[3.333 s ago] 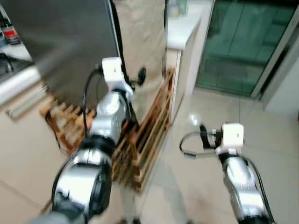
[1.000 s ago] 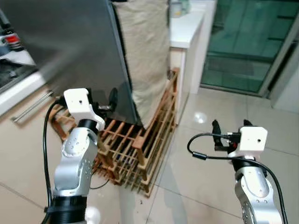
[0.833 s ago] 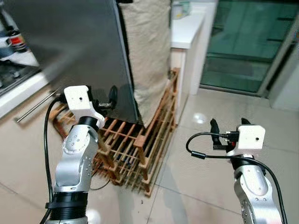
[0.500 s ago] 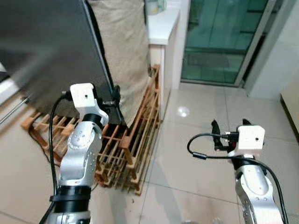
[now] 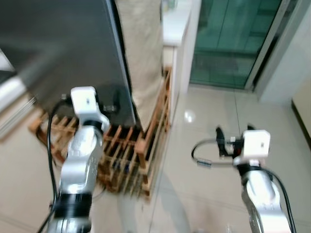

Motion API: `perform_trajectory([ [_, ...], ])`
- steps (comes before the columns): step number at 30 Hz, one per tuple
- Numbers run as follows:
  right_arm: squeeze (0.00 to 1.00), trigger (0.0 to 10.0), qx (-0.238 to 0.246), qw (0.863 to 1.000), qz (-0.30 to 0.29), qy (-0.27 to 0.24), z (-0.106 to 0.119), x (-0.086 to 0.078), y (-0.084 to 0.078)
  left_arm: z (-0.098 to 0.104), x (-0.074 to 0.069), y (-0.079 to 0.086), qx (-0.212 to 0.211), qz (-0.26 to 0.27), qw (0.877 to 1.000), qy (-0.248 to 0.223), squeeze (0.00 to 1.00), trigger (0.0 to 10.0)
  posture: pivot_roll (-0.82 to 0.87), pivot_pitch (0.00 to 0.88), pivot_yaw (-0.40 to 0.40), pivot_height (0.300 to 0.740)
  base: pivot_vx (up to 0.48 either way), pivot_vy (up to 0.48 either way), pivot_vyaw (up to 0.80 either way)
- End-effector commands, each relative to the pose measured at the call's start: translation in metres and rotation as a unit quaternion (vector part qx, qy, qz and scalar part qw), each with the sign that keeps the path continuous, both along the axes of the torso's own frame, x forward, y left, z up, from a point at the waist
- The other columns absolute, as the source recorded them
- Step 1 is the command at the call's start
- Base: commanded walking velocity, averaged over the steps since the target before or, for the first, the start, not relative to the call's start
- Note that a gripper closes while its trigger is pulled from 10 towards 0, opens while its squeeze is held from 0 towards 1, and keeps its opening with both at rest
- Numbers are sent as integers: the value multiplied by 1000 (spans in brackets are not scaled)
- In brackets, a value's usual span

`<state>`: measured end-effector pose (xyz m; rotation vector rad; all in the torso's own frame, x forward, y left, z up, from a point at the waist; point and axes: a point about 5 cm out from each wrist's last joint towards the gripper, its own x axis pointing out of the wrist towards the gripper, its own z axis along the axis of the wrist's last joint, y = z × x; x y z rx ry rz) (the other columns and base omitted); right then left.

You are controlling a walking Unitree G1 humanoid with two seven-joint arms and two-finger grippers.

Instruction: Restocking fridge

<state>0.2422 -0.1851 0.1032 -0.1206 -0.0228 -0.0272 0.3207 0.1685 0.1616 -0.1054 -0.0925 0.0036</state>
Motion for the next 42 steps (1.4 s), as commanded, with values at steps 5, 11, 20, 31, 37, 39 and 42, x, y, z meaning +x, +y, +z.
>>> perform_trajectory([
  [5,0,10000,-6,1000,-3,4,-2,2,-5,13,16,-35,-11,-77,997,-6,0,10000,-169,0,90,740,0,0,0],
  [11,0,10000,-6,1000,-6,4,-3,4,-6,18,26,-59,-24,-128,991,-4,0,10000,-180,0,93,740,0,0,0],
  [20,0,10000,-9,1000,-9,3,-3,2,-8,25,43,-53,-8,-70,997,-8,0,10000,-207,0,108,740,0,0,0],
  [31,0,10000,-12,1000,-12,8,-6,-2,-10,23,45,-50,-25,-47,999,-8,0,10000,-213,0,109,740,0,0,0],
  [37,0,10000,-13,1000,-9,7,-6,0,-9,34,50,-81,-63,-130,989,-17,0,10000,-208,0,104,740,0,0,0],
  [39,0,10000,-13,1000,-8,7,-6,0,-8,41,51,-89,-67,-147,986,-28,0,10000,-211,0,106,740,0,0,0],
  [42,0,10000,-12,1000,-8,7,-6,-1,-8,43,53,-94,-68,-151,986,-29,0,10000,-213,0,108,740,0,0,0],
])
